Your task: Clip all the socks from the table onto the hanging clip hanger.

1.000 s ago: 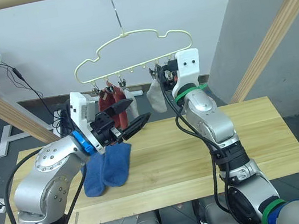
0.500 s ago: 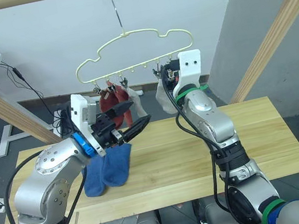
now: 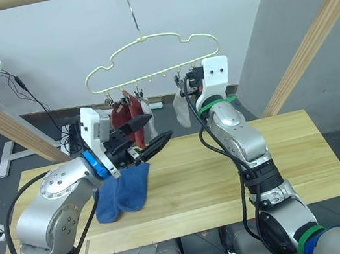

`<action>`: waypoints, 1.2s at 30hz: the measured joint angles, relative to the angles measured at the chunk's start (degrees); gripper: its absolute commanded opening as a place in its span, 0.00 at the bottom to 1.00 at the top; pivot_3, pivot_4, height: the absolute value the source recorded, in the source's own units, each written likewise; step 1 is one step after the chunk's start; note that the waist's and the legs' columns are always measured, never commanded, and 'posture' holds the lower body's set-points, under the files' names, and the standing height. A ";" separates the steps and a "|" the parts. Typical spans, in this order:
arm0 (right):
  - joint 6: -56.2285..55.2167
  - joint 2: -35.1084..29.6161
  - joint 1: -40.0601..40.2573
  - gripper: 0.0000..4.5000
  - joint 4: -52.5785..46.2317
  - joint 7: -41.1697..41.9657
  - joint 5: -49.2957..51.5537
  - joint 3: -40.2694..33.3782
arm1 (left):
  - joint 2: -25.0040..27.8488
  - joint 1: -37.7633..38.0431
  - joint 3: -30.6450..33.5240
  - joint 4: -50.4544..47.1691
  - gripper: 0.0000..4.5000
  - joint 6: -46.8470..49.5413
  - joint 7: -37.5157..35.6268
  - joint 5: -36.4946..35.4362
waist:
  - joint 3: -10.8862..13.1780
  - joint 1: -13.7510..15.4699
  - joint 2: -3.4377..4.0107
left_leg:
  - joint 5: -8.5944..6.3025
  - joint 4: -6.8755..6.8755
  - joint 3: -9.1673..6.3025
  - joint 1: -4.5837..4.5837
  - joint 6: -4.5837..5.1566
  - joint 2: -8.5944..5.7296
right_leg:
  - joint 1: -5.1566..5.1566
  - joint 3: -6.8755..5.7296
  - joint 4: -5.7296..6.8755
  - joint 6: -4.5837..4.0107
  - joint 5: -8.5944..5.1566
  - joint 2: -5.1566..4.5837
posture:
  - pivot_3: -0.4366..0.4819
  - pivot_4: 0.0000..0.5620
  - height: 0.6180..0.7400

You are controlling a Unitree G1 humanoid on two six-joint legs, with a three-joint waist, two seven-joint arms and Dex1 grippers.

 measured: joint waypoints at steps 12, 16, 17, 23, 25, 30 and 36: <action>3.68 -4.02 -0.60 0.02 -1.94 10.24 2.09 1.22 | 0.19 8.59 0.00 2.19 0.92 -2.80 3.75 7.31 | 0.07 -0.04 0.08 | 0.00 -0.09 0.00 0.01 0.00 0.00 | -0.02 -0.01 -0.01 -0.09 -0.06 0.00 | 0.61 0.50 1.00; 8.48 -8.76 -0.62 0.02 -4.67 16.33 4.68 -0.06 | 0.66 13.45 -1.18 9.84 0.99 -6.75 5.75 15.43 | 0.20 0.10 0.11 | 0.00 -0.14 -0.05 0.01 0.01 0.01 | -0.05 -0.04 0.00 -0.16 -0.10 -0.01 | 0.59 0.50 1.00; 9.50 -9.36 -0.67 0.02 -5.36 17.60 5.20 -0.13 | 1.00 14.04 -1.97 12.40 0.99 -8.13 6.09 17.86 | 0.21 0.11 0.12 | 0.00 -0.16 -0.04 0.02 0.01 0.02 | -0.06 -0.04 0.00 -0.17 -0.11 -0.01 | 0.59 0.50 1.00; 15.65 -13.19 -1.98 0.02 -7.50 22.78 8.09 -1.00 | -2.71 9.22 -9.57 31.21 0.99 -15.66 8.93 29.92 | 0.33 0.47 0.09 | 0.00 -0.17 -0.02 -0.01 0.00 0.02 | -0.09 -0.08 0.00 -0.17 -0.11 -0.01 | 0.56 0.50 1.00; 17.12 -13.84 -2.09 0.02 -8.02 23.52 8.65 -1.01 | -4.64 5.84 -10.98 38.20 0.99 -17.65 9.34 32.11 | 0.34 0.57 0.10 | 0.00 -0.17 -0.01 -0.01 0.01 0.00 | -0.09 -0.08 0.02 -0.17 -0.11 -0.01 | 0.55 0.50 1.00; 20.02 -15.24 -2.63 0.02 -8.75 23.83 9.03 -1.57 | -7.84 -0.68 -11.94 51.17 0.99 -20.68 8.73 34.08 | 0.34 0.63 0.09 | 0.00 -0.16 -0.01 0.00 0.00 -0.02 | -0.08 -0.08 0.07 -0.16 -0.10 -0.04 | 0.53 0.50 1.00; 22.45 -15.38 -3.01 0.02 -10.13 23.66 9.65 -3.15 | -7.34 -1.12 -11.97 54.29 0.69 -22.79 5.98 34.74 | 0.34 -0.11 0.10 | 0.00 -0.14 0.00 0.11 0.00 -0.02 | 0.01 -0.05 0.11 -0.16 -0.10 -0.05 | 0.53 0.50 1.00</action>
